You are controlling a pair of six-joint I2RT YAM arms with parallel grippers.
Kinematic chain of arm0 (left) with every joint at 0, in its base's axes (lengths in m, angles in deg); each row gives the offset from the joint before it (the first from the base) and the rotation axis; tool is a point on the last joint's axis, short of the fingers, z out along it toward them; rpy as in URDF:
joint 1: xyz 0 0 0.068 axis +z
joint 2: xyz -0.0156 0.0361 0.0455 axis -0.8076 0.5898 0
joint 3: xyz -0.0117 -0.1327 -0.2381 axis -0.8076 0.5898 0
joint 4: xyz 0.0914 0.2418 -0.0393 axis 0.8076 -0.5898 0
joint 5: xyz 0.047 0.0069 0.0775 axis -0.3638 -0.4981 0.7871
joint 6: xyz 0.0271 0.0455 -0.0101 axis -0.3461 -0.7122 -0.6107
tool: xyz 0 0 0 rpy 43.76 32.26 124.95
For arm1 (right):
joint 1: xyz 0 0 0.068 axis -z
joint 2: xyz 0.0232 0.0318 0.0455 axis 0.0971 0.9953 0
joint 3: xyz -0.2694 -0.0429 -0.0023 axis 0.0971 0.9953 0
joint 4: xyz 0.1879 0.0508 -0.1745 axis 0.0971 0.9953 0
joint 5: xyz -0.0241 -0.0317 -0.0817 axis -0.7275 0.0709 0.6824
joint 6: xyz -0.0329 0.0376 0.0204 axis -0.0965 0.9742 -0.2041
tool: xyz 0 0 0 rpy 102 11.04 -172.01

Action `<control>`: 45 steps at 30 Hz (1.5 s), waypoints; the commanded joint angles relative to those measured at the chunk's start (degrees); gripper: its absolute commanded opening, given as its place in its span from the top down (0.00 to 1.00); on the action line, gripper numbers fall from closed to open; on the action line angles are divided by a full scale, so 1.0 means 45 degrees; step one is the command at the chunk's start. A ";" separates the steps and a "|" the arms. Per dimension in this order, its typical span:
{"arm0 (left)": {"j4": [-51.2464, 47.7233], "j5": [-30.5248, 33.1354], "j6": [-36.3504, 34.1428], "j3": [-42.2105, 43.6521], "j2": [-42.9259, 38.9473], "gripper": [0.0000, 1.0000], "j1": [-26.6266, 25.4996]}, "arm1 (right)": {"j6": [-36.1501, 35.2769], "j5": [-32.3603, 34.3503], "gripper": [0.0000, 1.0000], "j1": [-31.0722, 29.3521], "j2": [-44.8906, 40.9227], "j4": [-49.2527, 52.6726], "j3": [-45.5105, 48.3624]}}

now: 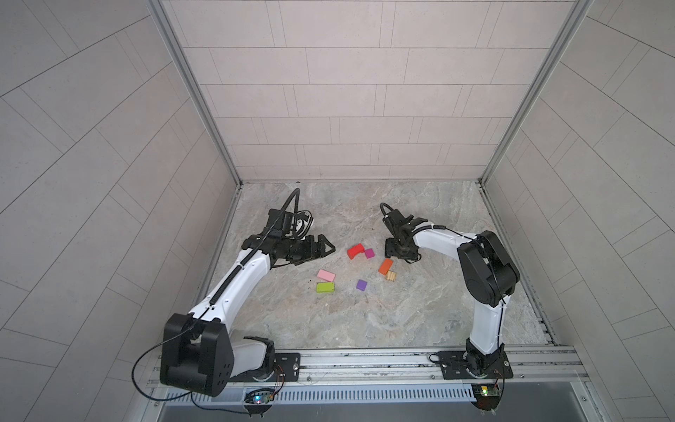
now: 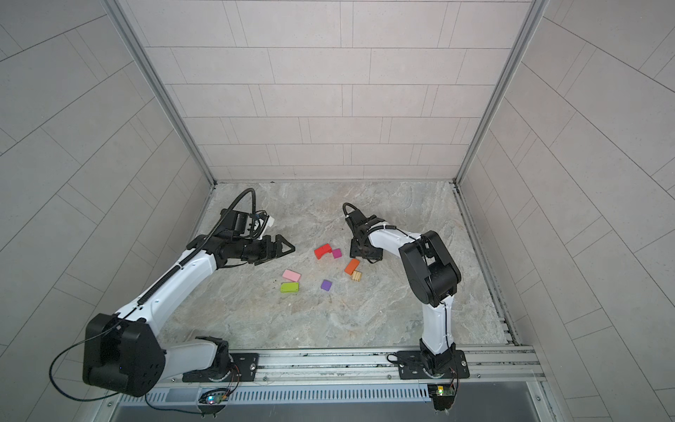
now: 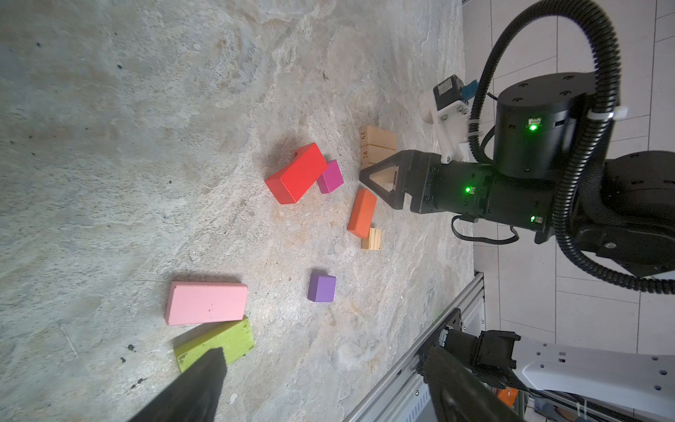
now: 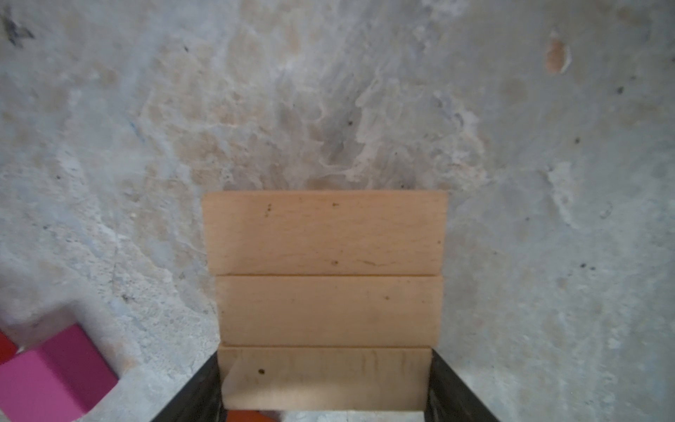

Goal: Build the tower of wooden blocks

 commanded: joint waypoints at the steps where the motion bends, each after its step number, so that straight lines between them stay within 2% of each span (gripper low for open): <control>1: -0.0264 0.0051 -0.0299 -0.0088 -0.0288 0.08 -0.0022 | -0.0132 0.0643 0.36 0.0196 0.0004 0.0824 0.0506; 45: -0.0244 -0.0003 -0.0296 -0.0090 -0.0240 0.08 -0.0031 | -0.0209 0.0490 0.33 0.0313 0.0308 0.0696 0.0223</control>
